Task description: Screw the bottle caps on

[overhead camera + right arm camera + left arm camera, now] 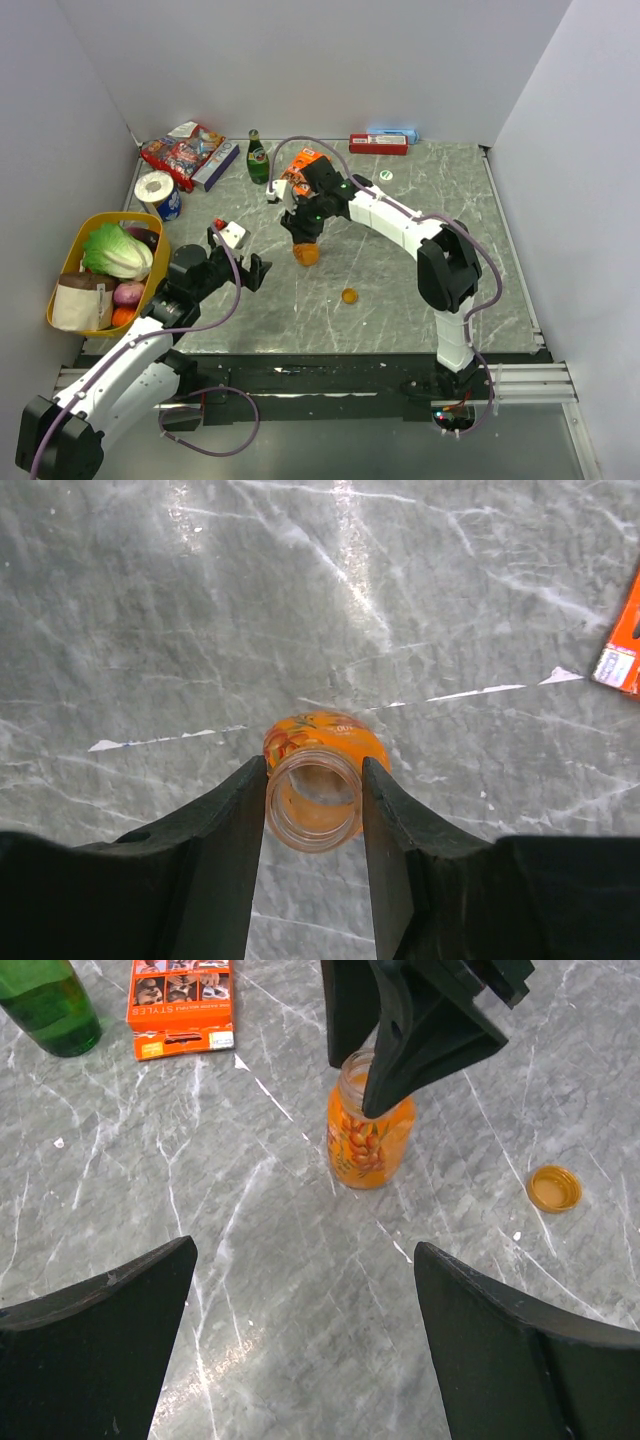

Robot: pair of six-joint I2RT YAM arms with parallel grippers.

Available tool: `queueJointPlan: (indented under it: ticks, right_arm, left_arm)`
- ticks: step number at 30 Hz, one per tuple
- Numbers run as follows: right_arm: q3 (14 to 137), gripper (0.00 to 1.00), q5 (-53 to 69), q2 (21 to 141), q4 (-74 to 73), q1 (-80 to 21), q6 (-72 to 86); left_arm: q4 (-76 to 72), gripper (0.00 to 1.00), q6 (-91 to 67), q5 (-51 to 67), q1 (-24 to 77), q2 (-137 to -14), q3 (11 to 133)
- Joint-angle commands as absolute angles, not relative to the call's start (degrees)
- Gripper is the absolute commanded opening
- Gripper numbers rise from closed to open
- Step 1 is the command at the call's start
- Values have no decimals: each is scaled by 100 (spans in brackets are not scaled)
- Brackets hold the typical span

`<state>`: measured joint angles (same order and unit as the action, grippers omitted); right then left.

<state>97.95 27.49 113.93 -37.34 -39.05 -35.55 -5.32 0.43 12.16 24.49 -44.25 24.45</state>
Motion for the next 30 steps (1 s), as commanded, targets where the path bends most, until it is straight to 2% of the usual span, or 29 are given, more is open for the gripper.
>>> queueJointPlan:
  ticks: [1,3,5,6,11,14,17,23,24,30]
  right_arm:
    - [9747,63,2752,11347,-3490,-3858,-3410]
    - [9773,74,2725,11303,-3480,-3850,-3366]
    - [9843,76,2699,11242,-3498,-3823,-3305]
    - [9861,80,2690,11146,-3489,-3823,-3279]
    - [10072,81,2707,10706,-3656,-3744,-3103]
    - [9801,81,2786,9927,-3666,-3753,-3181]
    - [8564,76,2664,8926,-3185,-3753,-3523]
    - [5786,52,2900,7403,-2865,-3814,-5078]
    - [5548,46,2953,7331,-2909,-3867,-5280]
    - [4764,38,2927,7611,-3120,-3999,-6213]
  left_arm:
    - [-747,96,61,1345,2408,-4447,2584]
    - [-764,96,62,1362,2400,-4447,2575]
    - [-765,96,53,1371,2399,-4447,2575]
    - [-765,96,61,1371,2399,-4447,2584]
    - [-782,96,88,1371,2399,-4465,2575]
    - [-809,96,97,1389,2391,-4491,2610]
    - [-826,96,175,1459,2382,-4509,2672]
    - [-817,99,614,1871,2382,-4588,2847]
    - [-791,99,641,1924,2382,-4597,2891]
    - [-466,93,896,2399,2382,-4720,3138]
